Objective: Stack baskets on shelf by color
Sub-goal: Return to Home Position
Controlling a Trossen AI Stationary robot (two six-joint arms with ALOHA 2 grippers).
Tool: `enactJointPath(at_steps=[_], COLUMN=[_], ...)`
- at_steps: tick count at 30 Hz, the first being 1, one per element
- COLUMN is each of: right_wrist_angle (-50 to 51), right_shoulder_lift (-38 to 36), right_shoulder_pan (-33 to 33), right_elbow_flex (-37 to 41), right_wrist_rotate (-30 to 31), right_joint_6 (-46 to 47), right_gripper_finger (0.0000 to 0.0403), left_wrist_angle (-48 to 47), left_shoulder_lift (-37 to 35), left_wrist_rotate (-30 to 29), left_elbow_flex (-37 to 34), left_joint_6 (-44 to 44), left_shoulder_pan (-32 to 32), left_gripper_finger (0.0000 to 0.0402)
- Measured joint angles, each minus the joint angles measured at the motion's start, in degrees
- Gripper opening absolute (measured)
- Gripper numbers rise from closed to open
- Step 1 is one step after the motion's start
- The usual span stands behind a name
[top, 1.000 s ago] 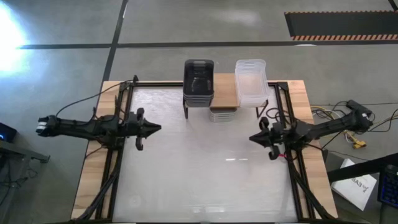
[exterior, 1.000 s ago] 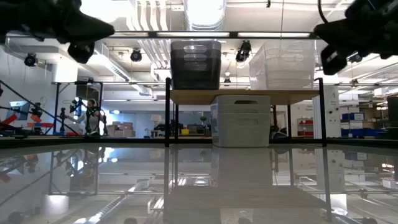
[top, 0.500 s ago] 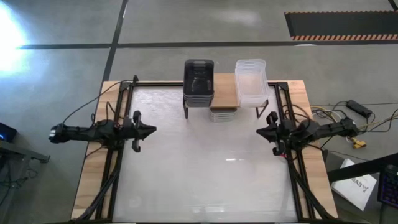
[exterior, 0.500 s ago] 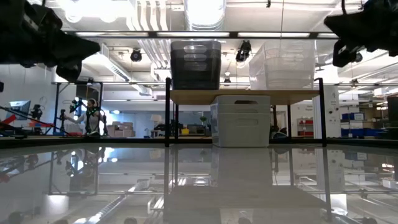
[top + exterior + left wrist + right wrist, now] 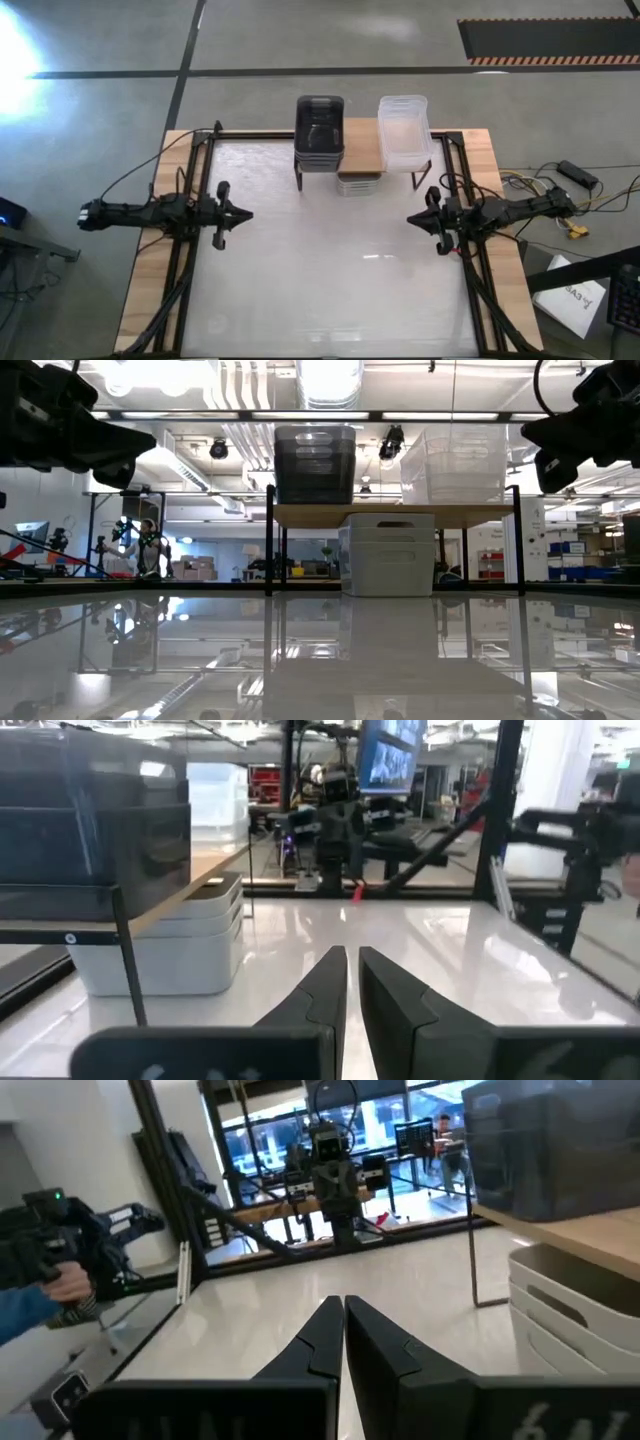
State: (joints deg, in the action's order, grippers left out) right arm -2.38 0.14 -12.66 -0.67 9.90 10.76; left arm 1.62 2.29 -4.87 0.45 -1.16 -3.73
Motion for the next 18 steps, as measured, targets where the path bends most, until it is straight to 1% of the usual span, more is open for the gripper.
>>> enactJointPath(at_steps=[4,9,18], right_wrist_angle=[-0.03,0.10,0.19], right_shoulder_lift=[-0.13,0.57,2.27], right_shoulder_pan=[-0.08,-0.08,-0.08], right_elbow_flex=[0.02,0.02,-0.02], right_wrist_rotate=[0.28,0.58,0.60], right_joint_6=[-3.90,-7.53,-7.82], right_gripper_finger=[0.0009,0.0009,0.0009], left_wrist_angle=[-0.06,0.34,0.97], left_shoulder_lift=[1.05,2.57,4.48], left_wrist_rotate=[-0.08,-1.12,-1.50], left_elbow_flex=[-0.04,-0.08,-0.11], left_joint_6=[2.03,0.22,0.15], left_shoulder_pan=[0.00,0.00,0.02], left_gripper_finger=[0.0015,0.0015,0.0015])
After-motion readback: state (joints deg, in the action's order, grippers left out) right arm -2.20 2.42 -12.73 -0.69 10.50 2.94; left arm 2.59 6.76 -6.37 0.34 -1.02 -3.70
